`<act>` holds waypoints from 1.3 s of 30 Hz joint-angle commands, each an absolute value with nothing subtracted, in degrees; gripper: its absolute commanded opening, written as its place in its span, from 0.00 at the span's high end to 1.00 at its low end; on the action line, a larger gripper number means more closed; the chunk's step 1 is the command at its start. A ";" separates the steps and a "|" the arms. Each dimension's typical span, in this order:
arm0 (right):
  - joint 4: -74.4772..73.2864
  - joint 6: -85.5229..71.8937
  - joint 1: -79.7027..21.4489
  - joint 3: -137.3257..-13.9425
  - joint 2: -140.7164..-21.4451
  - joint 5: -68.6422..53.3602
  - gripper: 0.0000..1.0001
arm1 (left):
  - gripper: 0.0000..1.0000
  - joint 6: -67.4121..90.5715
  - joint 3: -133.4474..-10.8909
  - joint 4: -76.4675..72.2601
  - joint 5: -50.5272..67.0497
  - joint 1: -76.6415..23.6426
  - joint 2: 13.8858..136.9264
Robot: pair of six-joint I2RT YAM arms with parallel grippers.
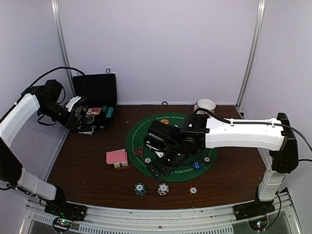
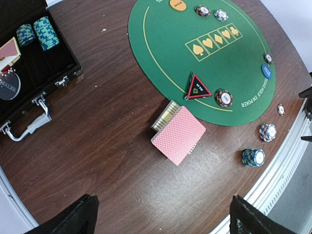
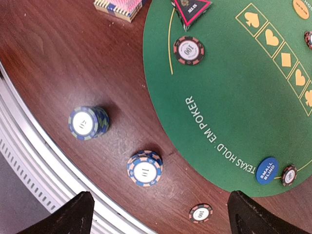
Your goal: Distribute texas hold em gaming equipment
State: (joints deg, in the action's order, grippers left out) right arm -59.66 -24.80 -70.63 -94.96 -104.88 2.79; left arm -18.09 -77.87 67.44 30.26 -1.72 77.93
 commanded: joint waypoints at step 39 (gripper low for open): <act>-48.34 -19.80 -72.26 -84.30 -112.86 -4.27 0.06 | 0.02 -18.76 -82.34 73.52 31.70 -2.75 73.94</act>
